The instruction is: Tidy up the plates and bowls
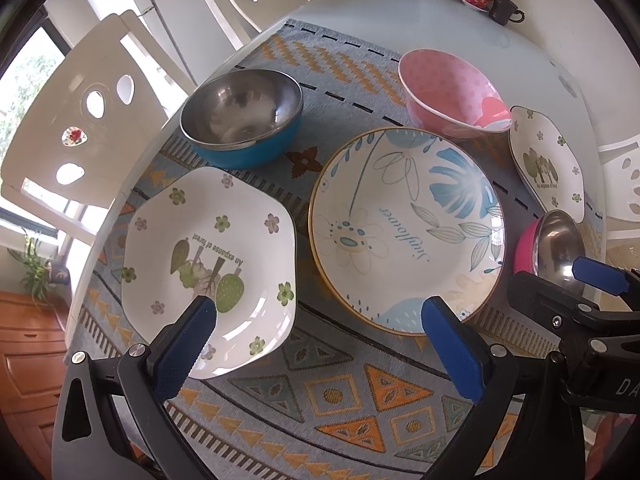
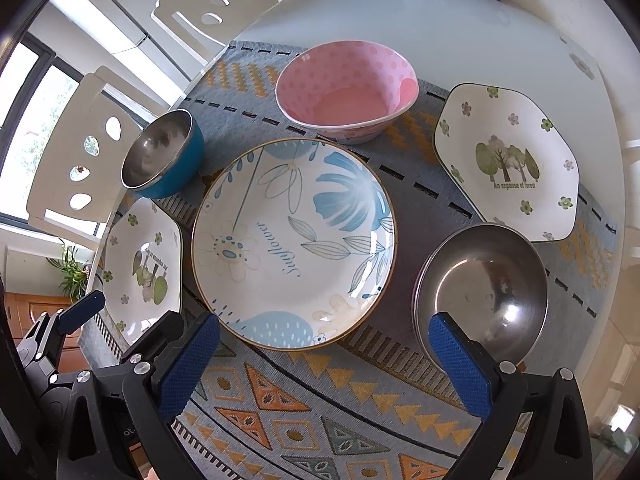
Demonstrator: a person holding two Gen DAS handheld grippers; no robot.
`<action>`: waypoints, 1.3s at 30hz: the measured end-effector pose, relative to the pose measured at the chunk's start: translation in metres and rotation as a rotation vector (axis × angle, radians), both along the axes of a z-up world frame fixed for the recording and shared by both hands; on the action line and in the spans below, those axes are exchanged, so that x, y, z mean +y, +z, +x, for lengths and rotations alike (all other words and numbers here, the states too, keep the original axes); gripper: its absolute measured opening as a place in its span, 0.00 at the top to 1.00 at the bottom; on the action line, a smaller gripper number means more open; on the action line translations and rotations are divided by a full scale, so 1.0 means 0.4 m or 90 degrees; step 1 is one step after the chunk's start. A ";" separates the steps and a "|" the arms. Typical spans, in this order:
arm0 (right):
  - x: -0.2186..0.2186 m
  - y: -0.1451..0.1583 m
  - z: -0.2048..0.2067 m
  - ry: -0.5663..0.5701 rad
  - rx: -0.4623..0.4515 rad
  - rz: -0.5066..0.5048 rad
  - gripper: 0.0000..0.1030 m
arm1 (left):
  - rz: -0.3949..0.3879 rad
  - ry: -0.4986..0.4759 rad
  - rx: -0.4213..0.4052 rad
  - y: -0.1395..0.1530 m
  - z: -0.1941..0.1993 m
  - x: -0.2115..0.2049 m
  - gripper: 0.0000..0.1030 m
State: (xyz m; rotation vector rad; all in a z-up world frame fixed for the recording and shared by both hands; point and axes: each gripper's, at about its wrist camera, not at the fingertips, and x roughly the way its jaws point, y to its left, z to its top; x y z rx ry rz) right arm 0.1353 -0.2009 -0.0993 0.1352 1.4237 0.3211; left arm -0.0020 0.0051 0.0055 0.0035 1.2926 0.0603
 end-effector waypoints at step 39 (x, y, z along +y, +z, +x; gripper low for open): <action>0.024 0.015 -0.016 -0.027 0.002 -0.015 0.00 | -0.017 -0.035 0.047 -0.007 -0.009 0.018 0.01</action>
